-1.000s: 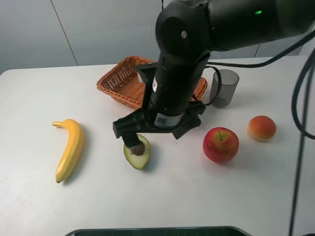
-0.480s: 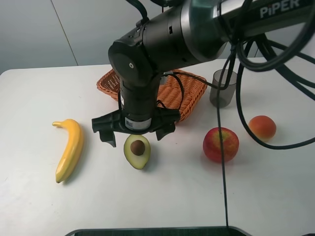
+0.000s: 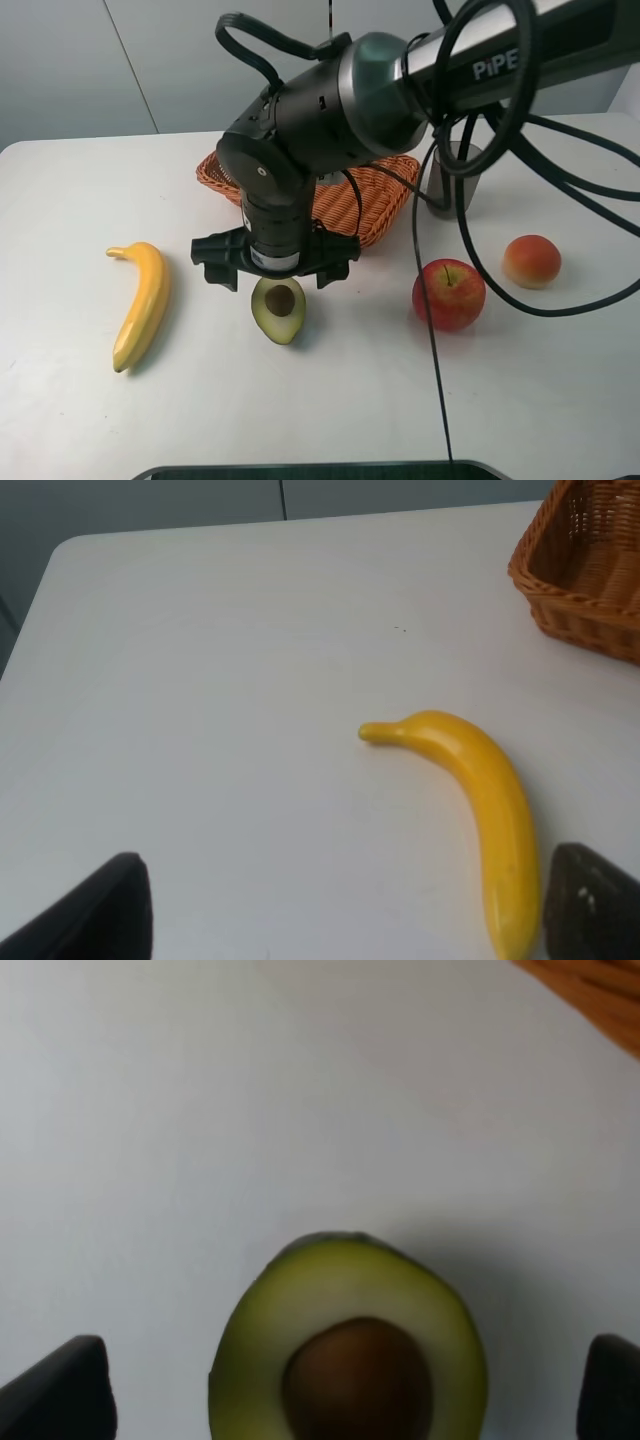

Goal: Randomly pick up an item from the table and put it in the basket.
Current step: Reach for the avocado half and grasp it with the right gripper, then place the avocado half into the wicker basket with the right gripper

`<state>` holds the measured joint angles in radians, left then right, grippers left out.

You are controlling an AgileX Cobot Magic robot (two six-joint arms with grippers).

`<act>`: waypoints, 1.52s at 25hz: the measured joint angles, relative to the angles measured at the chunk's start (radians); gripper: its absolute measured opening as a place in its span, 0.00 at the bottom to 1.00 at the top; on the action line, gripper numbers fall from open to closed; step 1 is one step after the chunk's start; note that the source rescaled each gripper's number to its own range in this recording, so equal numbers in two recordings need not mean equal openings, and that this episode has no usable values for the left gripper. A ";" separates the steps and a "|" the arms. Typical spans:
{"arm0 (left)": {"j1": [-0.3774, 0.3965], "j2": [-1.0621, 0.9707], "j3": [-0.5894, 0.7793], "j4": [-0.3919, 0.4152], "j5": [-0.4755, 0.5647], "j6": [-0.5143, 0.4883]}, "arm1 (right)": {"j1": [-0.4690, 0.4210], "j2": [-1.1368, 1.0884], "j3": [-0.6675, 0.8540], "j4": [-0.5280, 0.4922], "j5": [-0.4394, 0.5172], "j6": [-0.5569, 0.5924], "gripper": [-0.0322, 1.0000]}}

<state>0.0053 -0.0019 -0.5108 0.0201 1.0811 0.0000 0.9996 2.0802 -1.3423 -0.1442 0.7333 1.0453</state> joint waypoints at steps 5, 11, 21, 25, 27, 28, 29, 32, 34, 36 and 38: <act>0.000 0.000 0.000 0.000 0.000 0.000 | 0.007 0.023 0.000 0.004 0.000 0.010 1.00; 0.000 0.000 0.000 0.000 0.000 0.000 | 0.007 0.046 0.000 0.004 -0.051 0.027 1.00; 0.000 0.000 0.000 0.000 0.000 0.000 | 0.011 0.087 0.000 0.006 -0.053 0.033 0.98; 0.000 0.000 0.000 0.000 0.000 0.000 | 0.011 0.089 -0.002 0.004 -0.053 0.034 0.03; 0.000 0.000 0.000 0.000 0.000 0.000 | 0.011 0.089 -0.002 0.001 -0.053 0.034 0.06; 0.000 0.000 0.000 0.000 0.000 0.000 | 0.011 0.089 -0.002 0.001 -0.053 0.034 0.06; 0.000 0.000 0.000 0.000 0.000 0.000 | 0.011 0.089 -0.002 0.001 -0.053 0.034 0.06; 0.000 0.000 0.000 0.000 0.000 0.000 | 0.011 0.089 -0.002 0.001 -0.053 0.034 0.06; 0.000 0.000 0.000 0.000 0.000 0.000 | 0.011 0.089 -0.002 0.001 -0.053 0.034 0.06; 0.000 0.000 0.000 0.000 0.000 0.000 | 0.011 0.089 -0.002 0.001 -0.053 0.034 0.06; 0.000 0.000 0.000 0.000 0.000 0.000 | 0.011 0.089 -0.002 0.001 -0.053 0.034 0.06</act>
<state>0.0053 -0.0019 -0.5108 0.0201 1.0811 0.0000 1.0109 2.1690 -1.3444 -0.1428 0.6807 1.0792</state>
